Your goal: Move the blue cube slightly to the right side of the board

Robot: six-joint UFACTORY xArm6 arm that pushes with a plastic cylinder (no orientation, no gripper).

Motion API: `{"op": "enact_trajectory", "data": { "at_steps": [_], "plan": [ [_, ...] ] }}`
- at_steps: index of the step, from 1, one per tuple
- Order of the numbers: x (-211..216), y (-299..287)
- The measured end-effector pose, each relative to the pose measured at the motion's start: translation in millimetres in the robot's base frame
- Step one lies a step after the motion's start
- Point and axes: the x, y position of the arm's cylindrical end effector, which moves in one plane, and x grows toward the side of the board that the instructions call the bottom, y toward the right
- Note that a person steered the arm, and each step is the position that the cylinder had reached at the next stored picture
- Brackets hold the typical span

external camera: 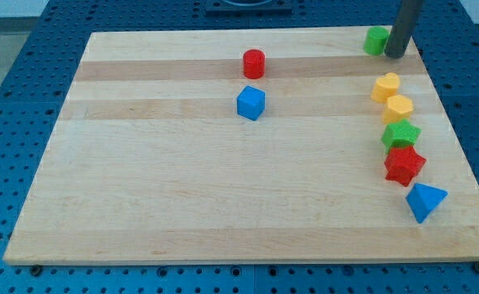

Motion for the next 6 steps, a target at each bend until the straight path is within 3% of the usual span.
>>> {"op": "enact_trajectory", "data": {
  "at_steps": [1, 2, 4, 6],
  "plan": [
    [-19, -11],
    [6, -16],
    [86, -156],
    [92, -318]
  ]
}}
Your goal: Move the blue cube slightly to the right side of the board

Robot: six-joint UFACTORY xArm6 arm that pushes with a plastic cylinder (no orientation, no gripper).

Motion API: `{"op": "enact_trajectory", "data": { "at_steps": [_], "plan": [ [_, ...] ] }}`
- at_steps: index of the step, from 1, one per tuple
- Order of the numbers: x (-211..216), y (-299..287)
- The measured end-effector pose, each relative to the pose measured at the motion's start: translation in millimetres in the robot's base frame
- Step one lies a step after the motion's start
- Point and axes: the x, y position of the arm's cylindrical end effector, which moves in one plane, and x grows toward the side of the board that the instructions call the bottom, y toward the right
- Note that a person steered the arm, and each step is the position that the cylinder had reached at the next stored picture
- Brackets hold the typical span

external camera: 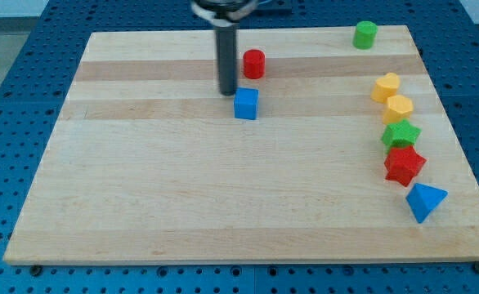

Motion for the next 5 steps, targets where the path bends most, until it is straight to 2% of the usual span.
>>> {"op": "enact_trajectory", "data": {
  "at_steps": [1, 2, 3, 4, 5],
  "plan": [
    [50, -47],
    [60, -30],
    [34, 15],
    [30, 59],
    [37, 50]
  ]
}}
